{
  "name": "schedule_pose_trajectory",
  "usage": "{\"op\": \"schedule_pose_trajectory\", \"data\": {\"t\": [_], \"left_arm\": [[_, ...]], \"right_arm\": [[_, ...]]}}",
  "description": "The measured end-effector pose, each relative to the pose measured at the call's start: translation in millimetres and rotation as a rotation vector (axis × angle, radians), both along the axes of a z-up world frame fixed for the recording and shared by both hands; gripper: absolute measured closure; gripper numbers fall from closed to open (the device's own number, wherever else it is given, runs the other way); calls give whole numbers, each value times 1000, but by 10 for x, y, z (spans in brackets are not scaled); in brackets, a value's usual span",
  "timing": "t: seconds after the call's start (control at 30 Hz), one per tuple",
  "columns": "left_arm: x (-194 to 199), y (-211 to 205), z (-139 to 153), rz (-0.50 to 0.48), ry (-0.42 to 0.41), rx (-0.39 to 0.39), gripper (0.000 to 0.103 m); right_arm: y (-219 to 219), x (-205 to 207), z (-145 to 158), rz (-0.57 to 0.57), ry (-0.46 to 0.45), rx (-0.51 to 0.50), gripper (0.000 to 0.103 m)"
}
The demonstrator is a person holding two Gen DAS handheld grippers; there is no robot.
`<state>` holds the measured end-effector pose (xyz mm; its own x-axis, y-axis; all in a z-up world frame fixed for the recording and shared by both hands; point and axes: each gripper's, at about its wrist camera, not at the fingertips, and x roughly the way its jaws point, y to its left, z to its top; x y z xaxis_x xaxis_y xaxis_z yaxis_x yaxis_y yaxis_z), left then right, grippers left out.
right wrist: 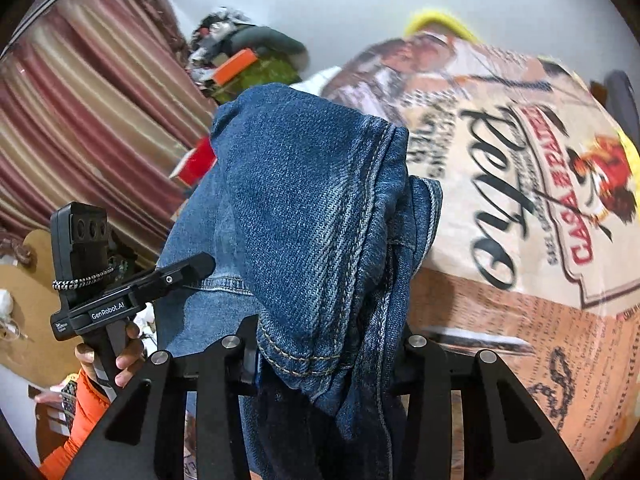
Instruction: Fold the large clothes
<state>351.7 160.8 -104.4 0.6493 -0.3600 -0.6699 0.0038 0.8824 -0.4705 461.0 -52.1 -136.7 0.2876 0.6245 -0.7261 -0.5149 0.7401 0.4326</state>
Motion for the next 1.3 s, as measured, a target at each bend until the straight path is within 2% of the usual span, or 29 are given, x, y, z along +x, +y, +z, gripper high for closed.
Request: {"op": "schedule_pose_trajectory", "data": {"t": [0.17,0.3,0.57,0.67,0.73,0.83,1.0,1.07,1.17,1.3], "left_arm": [[-255,324,87,51,-6,30,53],[-370,586,-38,88,36,26,53],[-511,952,-811,136,185,-24,54],[-510,978,-1089,143,231,-29,54],[-509,971,-1241,154,251,2,54],[-517,948,-1326,164,234,31,53],[-561,872,-1351,167,208,111,45],[-577,841,-1346,172,200,140,45],[-639,783,-1294,175,185,206,45],[-847,662,-1225,155,182,290,43]], "right_arm": [[379,-129,57,41,7,17,64],[678,-194,-109,75,50,10,64],[1124,-185,-868,122,203,-70,64],[1201,-168,-1140,138,231,-118,64],[1236,-146,-1255,149,224,-136,64],[1283,-129,-1330,159,194,-162,62],[1236,-21,-1477,174,206,-167,51],[1160,20,-1497,161,208,-168,42],[1015,-23,-1425,150,166,-176,37],[809,-94,-1285,159,128,-188,36]]}}
